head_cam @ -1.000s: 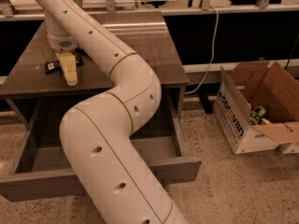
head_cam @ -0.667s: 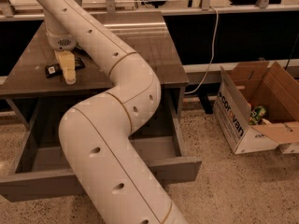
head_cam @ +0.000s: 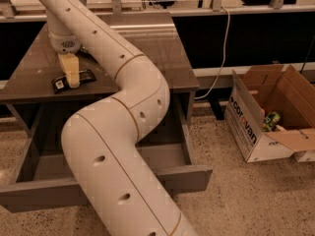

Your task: Place rxbar chocolate into top drawer

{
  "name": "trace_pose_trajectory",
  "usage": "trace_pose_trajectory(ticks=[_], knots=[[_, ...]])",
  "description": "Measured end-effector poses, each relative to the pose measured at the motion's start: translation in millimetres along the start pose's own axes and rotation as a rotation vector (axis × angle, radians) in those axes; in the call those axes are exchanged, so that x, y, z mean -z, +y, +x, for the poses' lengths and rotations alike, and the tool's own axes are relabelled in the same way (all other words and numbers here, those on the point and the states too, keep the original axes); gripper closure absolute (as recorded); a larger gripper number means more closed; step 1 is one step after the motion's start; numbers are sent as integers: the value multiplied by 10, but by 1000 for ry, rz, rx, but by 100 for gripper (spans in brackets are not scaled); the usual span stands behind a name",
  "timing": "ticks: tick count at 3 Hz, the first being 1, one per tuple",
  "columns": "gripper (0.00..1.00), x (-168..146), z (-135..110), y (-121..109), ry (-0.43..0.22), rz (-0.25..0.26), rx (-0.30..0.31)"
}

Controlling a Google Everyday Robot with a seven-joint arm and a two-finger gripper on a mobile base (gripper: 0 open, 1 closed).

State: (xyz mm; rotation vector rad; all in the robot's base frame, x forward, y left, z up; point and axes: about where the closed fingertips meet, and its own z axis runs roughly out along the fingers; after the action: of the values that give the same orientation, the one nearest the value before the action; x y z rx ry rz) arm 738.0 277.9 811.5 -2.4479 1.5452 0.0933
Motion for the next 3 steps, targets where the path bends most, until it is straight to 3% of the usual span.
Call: trace_pose_trajectory(ticks=[3], knots=[[82, 47, 5, 10, 1, 0, -2]])
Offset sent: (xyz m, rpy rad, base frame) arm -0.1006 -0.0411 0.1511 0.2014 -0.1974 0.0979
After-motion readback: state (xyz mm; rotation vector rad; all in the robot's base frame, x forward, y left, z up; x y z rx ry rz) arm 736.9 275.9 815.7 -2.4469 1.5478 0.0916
